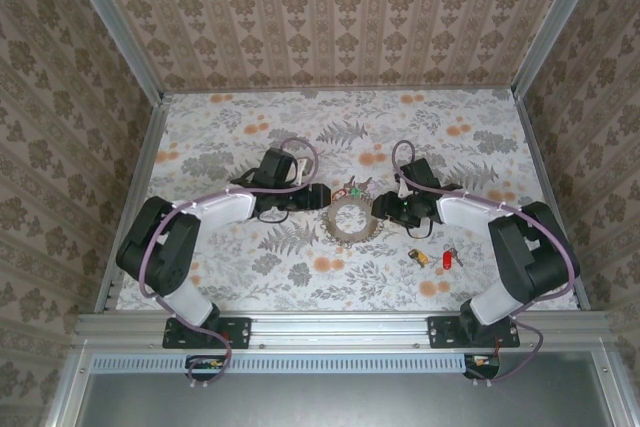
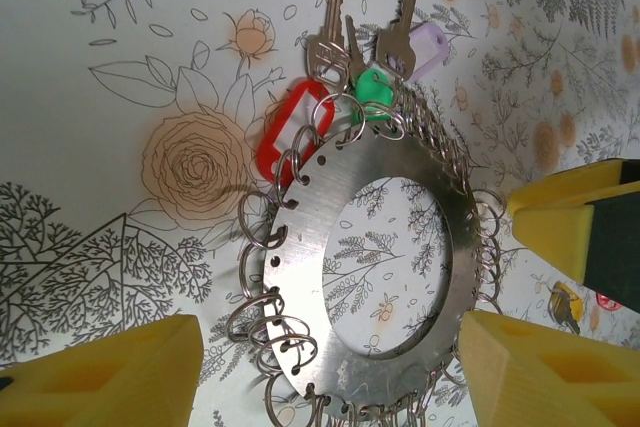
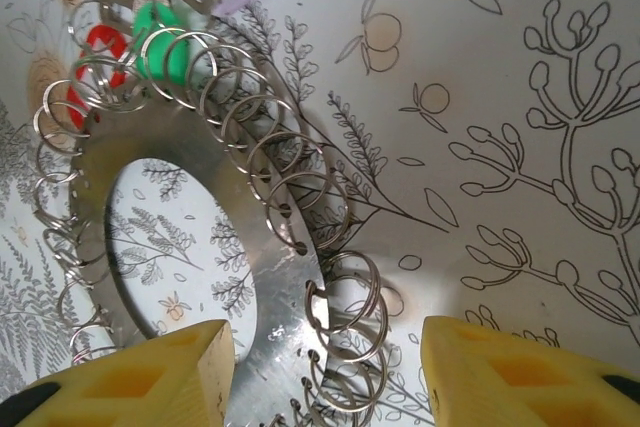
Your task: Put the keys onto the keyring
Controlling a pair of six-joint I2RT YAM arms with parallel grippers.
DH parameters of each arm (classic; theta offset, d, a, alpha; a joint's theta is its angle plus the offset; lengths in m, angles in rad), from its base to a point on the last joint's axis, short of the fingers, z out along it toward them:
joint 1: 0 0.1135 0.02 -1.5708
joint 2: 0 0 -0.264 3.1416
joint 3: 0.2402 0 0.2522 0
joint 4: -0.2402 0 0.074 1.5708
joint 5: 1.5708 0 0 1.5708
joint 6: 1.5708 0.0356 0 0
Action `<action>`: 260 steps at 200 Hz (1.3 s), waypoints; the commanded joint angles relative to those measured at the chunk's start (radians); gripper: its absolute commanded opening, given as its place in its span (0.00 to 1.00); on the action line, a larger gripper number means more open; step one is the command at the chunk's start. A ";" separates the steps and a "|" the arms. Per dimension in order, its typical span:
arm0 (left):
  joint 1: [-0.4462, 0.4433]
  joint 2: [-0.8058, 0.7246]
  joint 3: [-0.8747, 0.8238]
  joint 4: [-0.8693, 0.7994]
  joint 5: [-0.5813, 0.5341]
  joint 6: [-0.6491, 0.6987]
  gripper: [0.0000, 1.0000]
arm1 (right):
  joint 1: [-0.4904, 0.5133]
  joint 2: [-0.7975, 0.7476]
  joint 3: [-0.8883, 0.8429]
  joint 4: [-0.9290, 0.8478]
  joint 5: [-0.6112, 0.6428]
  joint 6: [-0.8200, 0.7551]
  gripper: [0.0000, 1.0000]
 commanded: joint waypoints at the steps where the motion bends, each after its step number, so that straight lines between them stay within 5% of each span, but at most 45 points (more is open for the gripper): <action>1: -0.014 0.017 0.031 -0.020 0.038 -0.002 0.69 | 0.002 0.028 0.012 0.024 -0.017 0.028 0.53; 88: -0.048 0.120 0.078 -0.031 0.078 -0.003 0.57 | 0.003 0.087 -0.023 0.134 -0.103 0.036 0.38; 213: -0.055 0.182 0.048 -0.017 0.053 -0.028 0.43 | 0.002 0.153 -0.071 0.333 -0.228 0.009 0.32; 260: -0.055 0.156 0.039 -0.016 0.022 -0.033 0.43 | -0.005 0.141 -0.074 0.349 -0.236 -0.014 0.20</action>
